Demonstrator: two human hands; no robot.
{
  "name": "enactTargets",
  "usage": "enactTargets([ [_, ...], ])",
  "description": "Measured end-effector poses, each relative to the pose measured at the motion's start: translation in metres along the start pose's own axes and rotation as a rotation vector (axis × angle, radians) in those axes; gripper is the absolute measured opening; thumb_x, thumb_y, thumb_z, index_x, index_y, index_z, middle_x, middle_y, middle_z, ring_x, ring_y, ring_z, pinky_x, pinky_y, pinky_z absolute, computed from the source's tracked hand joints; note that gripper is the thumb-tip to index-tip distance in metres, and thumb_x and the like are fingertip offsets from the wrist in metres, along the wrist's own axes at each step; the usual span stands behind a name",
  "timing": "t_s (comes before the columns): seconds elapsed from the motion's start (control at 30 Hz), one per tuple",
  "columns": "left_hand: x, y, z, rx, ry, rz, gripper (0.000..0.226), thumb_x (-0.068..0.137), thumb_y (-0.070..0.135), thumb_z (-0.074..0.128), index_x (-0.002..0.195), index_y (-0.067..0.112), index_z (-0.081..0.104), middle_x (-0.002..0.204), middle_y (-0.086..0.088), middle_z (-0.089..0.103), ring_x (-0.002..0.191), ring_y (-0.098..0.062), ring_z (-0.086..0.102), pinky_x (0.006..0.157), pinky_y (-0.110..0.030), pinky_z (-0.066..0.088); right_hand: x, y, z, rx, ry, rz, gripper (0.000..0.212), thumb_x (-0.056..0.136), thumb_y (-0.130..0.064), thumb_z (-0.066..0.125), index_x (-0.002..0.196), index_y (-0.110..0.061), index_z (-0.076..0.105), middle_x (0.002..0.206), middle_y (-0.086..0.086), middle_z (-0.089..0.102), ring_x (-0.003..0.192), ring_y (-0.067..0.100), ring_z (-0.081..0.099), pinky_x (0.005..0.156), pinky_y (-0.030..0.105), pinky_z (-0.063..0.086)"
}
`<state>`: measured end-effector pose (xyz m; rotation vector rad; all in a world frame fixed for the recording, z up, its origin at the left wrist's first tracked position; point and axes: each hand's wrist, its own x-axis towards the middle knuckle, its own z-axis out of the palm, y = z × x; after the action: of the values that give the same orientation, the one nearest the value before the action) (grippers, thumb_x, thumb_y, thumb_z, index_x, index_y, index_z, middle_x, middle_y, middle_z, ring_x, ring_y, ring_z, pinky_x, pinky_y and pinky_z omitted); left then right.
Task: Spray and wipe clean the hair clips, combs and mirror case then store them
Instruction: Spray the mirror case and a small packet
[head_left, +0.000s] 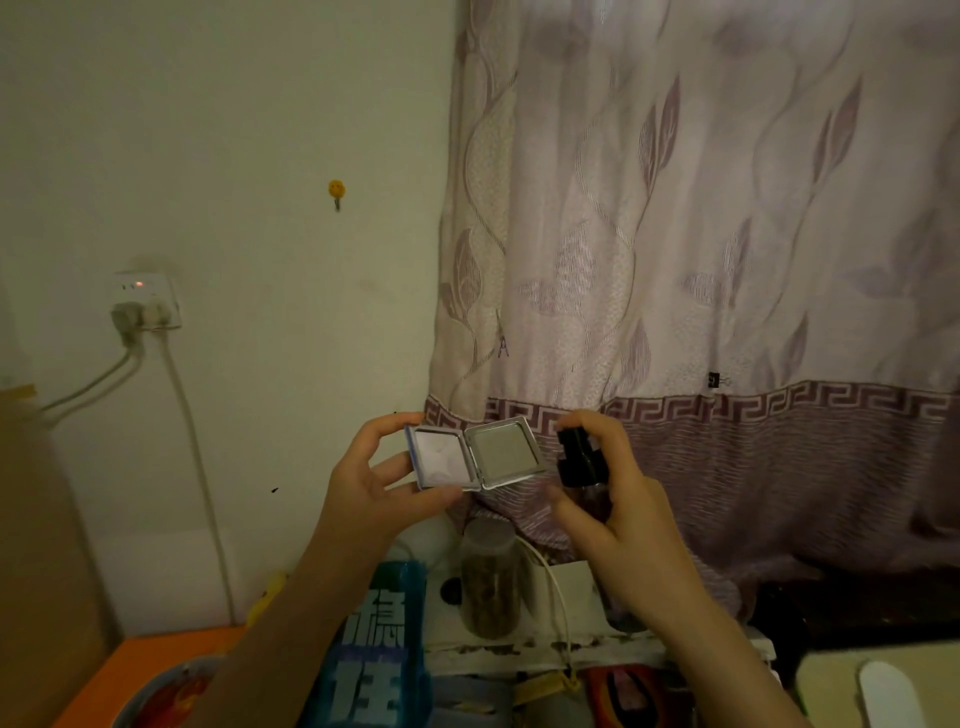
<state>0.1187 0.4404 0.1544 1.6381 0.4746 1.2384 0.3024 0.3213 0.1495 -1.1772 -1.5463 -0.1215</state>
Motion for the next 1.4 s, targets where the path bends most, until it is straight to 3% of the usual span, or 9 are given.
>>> enactTargets([
  [0.17, 0.001, -0.003, 0.002, -0.014, 0.0, -0.006, 0.061, 0.065, -0.011, 0.074, 0.11, 0.025, 0.055, 0.093, 0.007, 0.075, 0.088, -0.016, 0.072, 0.067, -0.021, 0.056, -0.006, 0.0, 0.003, 0.07, -0.009, 0.011, 0.063, 0.086, -0.005, 0.065, 0.118, -0.053, 0.039, 0.078, -0.02, 0.061, 0.055, 0.005, 0.056, 0.049, 0.015, 0.044],
  [0.37, 0.002, -0.006, 0.005, 0.004, -0.01, -0.021, 0.062, 0.067, -0.014, 0.073, 0.111, 0.025, 0.054, 0.09, 0.015, 0.074, 0.088, -0.008, 0.071, 0.065, -0.018, 0.056, -0.004, -0.004, 0.01, 0.14, -0.021, 0.013, 0.061, 0.085, -0.004, 0.065, 0.118, -0.049, 0.041, 0.088, -0.024, 0.063, 0.064, -0.003, 0.06, 0.056, 0.007, 0.043],
  [0.67, 0.0, -0.002, 0.007, 0.007, -0.028, -0.022, 0.062, 0.065, -0.017, 0.072, 0.111, 0.022, 0.054, 0.094, 0.009, 0.075, 0.09, -0.013, 0.071, 0.069, -0.024, 0.059, 0.004, -0.005, 0.018, 0.16, -0.094, 0.044, 0.051, 0.087, -0.008, 0.063, 0.11, -0.049, 0.042, 0.083, -0.013, 0.061, 0.058, 0.001, 0.056, 0.052, 0.014, 0.043],
  [0.9, -0.002, -0.001, 0.004, -0.014, -0.026, -0.037, 0.062, 0.065, -0.016, 0.072, 0.111, 0.023, 0.054, 0.093, 0.009, 0.075, 0.09, -0.016, 0.071, 0.07, -0.026, 0.059, -0.001, 0.0, 0.021, 0.175, -0.056, 0.047, 0.05, 0.088, -0.006, 0.063, 0.11, -0.046, 0.044, 0.085, -0.002, 0.062, 0.06, 0.019, 0.059, 0.052, 0.033, 0.049],
  [1.0, -0.004, -0.003, 0.002, -0.013, -0.018, -0.049, 0.063, 0.066, -0.014, 0.073, 0.111, 0.025, 0.055, 0.096, 0.007, 0.075, 0.093, -0.016, 0.071, 0.072, -0.027, 0.059, -0.004, 0.003, 0.02, 0.222, -0.032, 0.046, 0.053, 0.087, -0.009, 0.064, 0.117, -0.047, 0.042, 0.092, -0.011, 0.063, 0.063, 0.009, 0.061, 0.055, 0.025, 0.051],
  [1.1, -0.007, -0.005, 0.001, -0.025, -0.005, -0.065, 0.062, 0.066, -0.01, 0.074, 0.111, 0.027, 0.055, 0.1, 0.001, 0.074, 0.094, -0.021, 0.071, 0.075, -0.032, 0.06, -0.006, 0.007, 0.019, 0.273, 0.04, 0.072, 0.059, 0.085, -0.01, 0.068, 0.121, -0.048, 0.041, 0.105, -0.024, 0.061, 0.086, 0.003, 0.065, 0.071, 0.017, 0.053],
  [1.2, -0.011, -0.009, 0.001, -0.03, -0.01, -0.08, 0.062, 0.066, -0.006, 0.075, 0.114, 0.027, 0.054, 0.103, 0.0, 0.073, 0.095, -0.021, 0.07, 0.075, -0.031, 0.059, -0.013, 0.016, 0.016, 0.335, 0.129, 0.15, 0.07, 0.077, -0.024, 0.076, 0.13, -0.047, 0.037, 0.111, -0.016, 0.061, 0.091, 0.014, 0.065, 0.079, 0.038, 0.057],
  [1.27, -0.014, -0.011, 0.0, -0.031, -0.015, -0.088, 0.061, 0.067, -0.006, 0.074, 0.115, 0.025, 0.054, 0.105, -0.001, 0.073, 0.097, -0.021, 0.07, 0.075, -0.029, 0.059, -0.017, 0.023, 0.014, 0.382, 0.18, 0.227, 0.083, 0.067, -0.033, 0.08, 0.134, -0.048, 0.034, 0.114, 0.005, 0.062, 0.096, 0.026, 0.064, 0.083, 0.048, 0.056],
  [1.4, -0.02, -0.018, -0.001, -0.058, -0.035, -0.12, 0.061, 0.066, -0.002, 0.074, 0.117, 0.026, 0.055, 0.107, -0.006, 0.072, 0.097, -0.026, 0.07, 0.074, -0.033, 0.06, -0.023, 0.038, 0.014, 0.478, 0.245, 0.314, 0.091, 0.063, -0.027, 0.081, 0.136, -0.053, 0.033, 0.096, 0.0, 0.069, 0.086, 0.017, 0.069, 0.07, 0.027, 0.057],
])
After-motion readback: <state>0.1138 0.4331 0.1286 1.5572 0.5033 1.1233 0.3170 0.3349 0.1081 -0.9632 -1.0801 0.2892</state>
